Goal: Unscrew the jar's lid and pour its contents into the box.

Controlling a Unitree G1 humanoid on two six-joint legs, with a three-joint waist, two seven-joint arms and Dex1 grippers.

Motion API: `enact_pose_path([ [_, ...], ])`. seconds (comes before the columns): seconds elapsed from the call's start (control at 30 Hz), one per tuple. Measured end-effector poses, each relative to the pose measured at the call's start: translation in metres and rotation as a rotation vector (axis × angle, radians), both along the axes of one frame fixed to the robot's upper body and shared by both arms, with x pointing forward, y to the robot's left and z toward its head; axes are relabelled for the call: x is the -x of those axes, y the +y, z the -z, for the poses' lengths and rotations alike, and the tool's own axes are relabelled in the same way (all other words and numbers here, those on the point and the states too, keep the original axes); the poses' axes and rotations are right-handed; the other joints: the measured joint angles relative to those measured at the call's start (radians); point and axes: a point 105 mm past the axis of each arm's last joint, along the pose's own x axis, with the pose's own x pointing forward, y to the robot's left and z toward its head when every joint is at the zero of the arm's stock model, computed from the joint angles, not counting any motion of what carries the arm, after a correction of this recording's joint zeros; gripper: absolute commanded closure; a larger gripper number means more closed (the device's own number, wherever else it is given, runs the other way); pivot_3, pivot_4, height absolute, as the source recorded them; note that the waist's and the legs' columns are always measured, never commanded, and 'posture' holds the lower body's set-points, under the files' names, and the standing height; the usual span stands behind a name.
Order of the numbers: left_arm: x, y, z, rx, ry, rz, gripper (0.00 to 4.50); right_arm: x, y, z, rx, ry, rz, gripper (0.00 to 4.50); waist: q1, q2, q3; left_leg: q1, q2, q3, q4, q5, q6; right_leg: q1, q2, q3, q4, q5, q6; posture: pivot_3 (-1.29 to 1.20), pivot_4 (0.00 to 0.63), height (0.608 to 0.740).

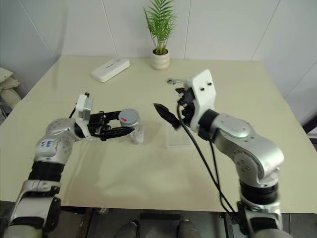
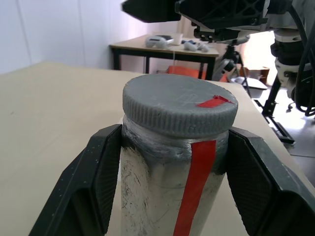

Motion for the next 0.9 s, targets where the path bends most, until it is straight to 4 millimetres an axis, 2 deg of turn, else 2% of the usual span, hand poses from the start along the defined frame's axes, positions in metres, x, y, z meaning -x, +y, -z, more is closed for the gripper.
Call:
enact_pose_path([
  [0.27,-0.007,-0.022,0.002,0.013,0.004,0.077,1.74,0.006,0.024,0.003,-0.008,0.022,0.010,0.00,-0.020,0.000,0.000,0.000,0.000,-0.001,0.000,0.004,0.003,-0.006,0.001,0.000,0.013,-0.002,-0.002,0.00,0.150,0.740],
  [0.43,-0.006,-0.030,0.005,-0.001,0.029,0.114,1.74,0.012,0.036,0.018,0.046,0.025,-0.011,0.00,-0.030,0.000,0.000,0.000,0.000,-0.002,0.000,0.006,0.005,-0.005,0.002,0.000,0.014,-0.001,-0.002,0.00,0.150,0.740],
  [0.6,-0.005,-0.031,0.006,-0.005,0.057,0.133,1.74,0.011,0.035,0.030,0.100,0.016,-0.006,0.00,-0.029,0.000,0.000,0.000,0.000,-0.004,0.000,0.006,0.006,-0.005,0.003,0.000,0.014,0.000,-0.002,0.00,0.150,0.740],
  [0.9,-0.001,-0.030,0.002,-0.016,0.055,0.156,1.74,0.008,0.034,0.033,0.102,-0.018,0.006,0.00,-0.029,0.000,0.000,0.000,0.000,-0.004,0.000,0.006,0.006,-0.005,0.003,0.000,0.014,0.000,-0.002,0.00,0.150,0.740],
])
